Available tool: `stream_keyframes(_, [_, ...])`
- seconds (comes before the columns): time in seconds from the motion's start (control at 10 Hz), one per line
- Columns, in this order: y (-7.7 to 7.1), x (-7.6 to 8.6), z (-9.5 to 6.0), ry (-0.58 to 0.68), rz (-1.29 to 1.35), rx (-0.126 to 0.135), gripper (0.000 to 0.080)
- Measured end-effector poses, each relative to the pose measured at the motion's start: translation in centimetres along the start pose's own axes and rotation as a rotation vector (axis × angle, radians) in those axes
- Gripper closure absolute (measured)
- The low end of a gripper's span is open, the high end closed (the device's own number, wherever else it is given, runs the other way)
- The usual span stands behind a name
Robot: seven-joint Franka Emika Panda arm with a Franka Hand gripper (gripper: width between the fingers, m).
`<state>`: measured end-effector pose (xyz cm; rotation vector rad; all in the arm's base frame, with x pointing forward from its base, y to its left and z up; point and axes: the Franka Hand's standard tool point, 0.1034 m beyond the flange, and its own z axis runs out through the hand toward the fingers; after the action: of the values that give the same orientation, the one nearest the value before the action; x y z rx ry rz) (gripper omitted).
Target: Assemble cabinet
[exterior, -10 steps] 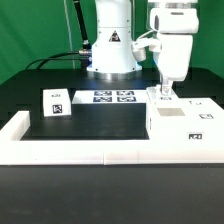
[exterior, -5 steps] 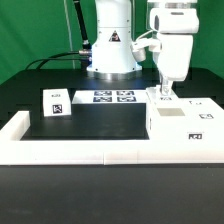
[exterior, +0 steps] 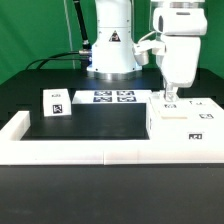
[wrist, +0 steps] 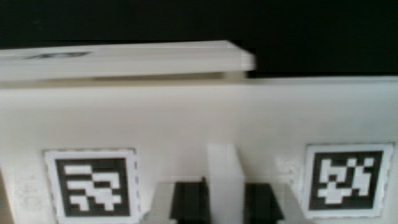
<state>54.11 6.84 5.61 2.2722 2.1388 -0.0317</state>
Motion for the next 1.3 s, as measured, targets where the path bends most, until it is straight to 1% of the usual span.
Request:
stream_keyframes(0.2, [1.6, 0.0, 0.0, 0.0, -0.005, -0.003, 0.0729])
stream_keyframes(0.3, [2.2, 0.0, 0.0, 0.004, -0.025, -0.01, 0.0729])
stream_keyframes(0.5, [3.0, 0.0, -0.1, 0.007, -0.046, -0.019, 0.0729])
stream_keyframes(0.8, [3.6, 0.0, -0.1, 0.007, -0.057, -0.02, 0.0729])
stream_keyframes(0.9, [3.9, -0.1, 0.0, 0.003, -0.077, -0.01, 0.0729])
stream_keyframes(1.1, [3.9, -0.1, 0.0, -0.007, -0.076, 0.012, 0.0729])
stream_keyframes(1.2, [3.9, -0.1, 0.0, -0.009, -0.077, 0.016, 0.0729])
stream_keyframes(1.3, [3.9, -0.1, 0.0, -0.009, -0.074, 0.014, 0.0729])
